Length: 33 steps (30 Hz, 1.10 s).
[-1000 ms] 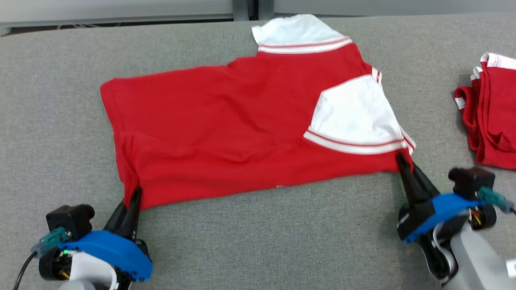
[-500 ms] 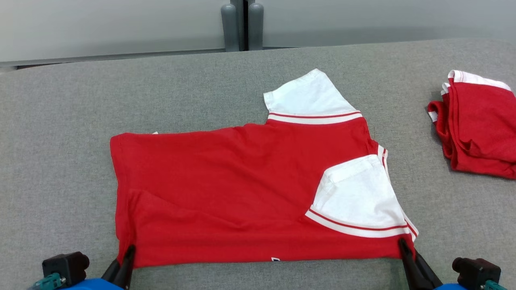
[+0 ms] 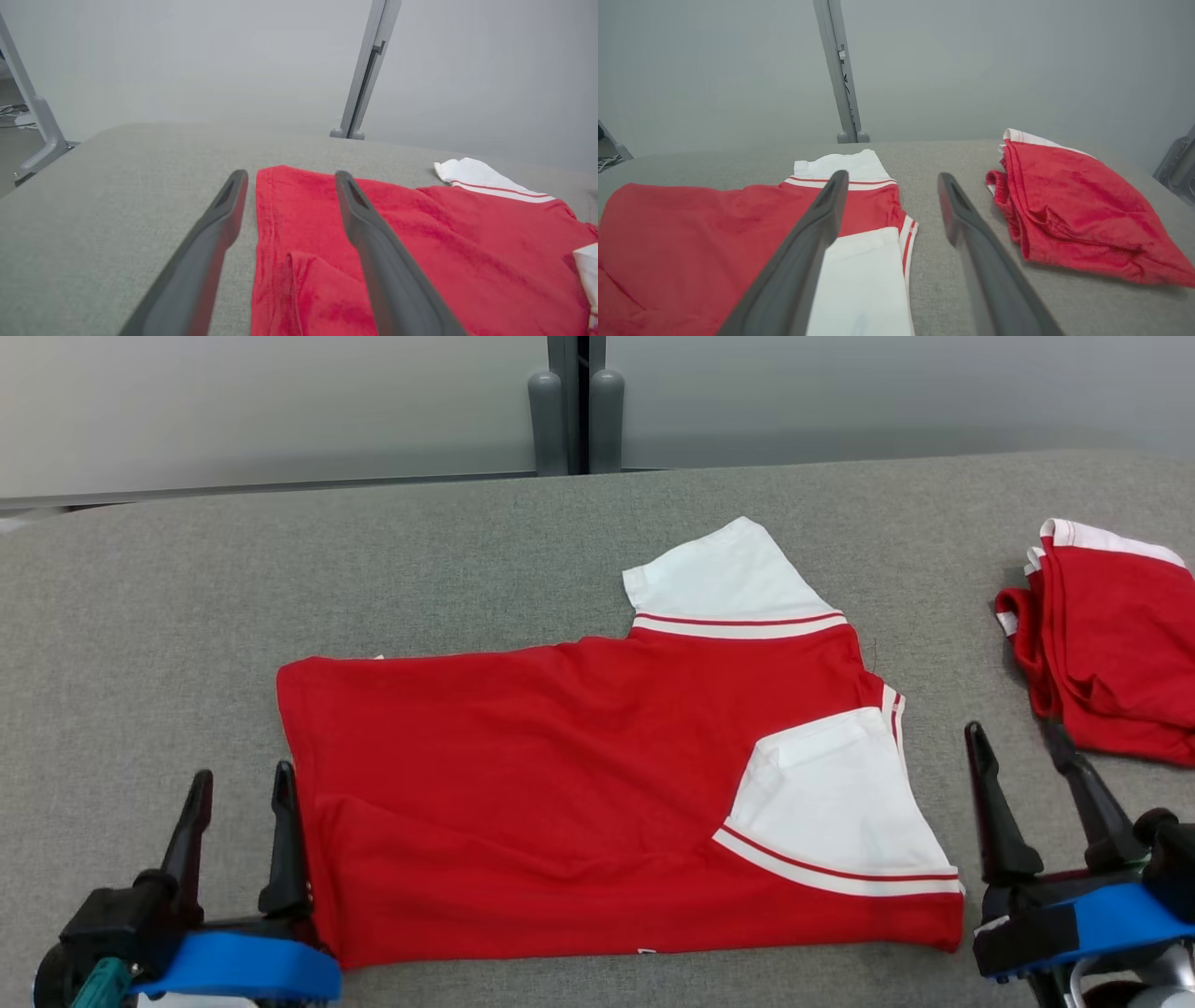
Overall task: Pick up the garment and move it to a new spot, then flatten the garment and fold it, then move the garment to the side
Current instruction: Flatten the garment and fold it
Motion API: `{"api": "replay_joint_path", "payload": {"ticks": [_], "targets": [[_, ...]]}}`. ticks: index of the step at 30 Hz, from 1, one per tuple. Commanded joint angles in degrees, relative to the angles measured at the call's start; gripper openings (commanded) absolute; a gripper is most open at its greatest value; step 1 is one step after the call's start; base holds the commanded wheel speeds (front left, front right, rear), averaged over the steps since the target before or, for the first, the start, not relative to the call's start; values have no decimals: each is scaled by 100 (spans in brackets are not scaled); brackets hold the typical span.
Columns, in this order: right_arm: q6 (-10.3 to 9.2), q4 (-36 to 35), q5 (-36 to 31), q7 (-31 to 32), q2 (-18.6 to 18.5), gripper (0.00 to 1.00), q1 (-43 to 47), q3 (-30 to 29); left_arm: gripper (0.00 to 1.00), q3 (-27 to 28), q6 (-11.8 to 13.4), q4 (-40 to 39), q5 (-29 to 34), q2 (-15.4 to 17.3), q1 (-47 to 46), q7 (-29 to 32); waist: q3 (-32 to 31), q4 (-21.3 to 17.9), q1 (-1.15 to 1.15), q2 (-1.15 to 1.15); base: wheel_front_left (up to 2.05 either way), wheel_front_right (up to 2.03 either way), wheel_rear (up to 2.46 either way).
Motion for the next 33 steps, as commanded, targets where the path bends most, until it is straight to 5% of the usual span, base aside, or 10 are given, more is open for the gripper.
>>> {"api": "replay_joint_path", "payload": {"ticks": [1, 15, 23, 33], "targets": [[0, -210, -72, 80, -43, 100, -144, -24, 100, 11, 35, -95, 139, 32, -215, -127, -15, 6, 0, 0, 0, 0, 0], [0, -660, -44, 305, -15, 100, -341, -117, 100, -30, 8, -179, 197, 294, -558, 227, 95, 12, 0, 0, 0, 0, 0], [0, -585, 8, 255, -13, 100, -541, 105, 100, 1, -484, 434, -304, 549, -1480, 1099, 455, -76, 0, 0, 0, 0, 0], [0, -270, 96, 62, 5, 100, -818, 327, 100, 81, -1222, 2238, -1073, 804, -2811, 2154, 915, -418, 0, 0, 0, 0, 0]]}}
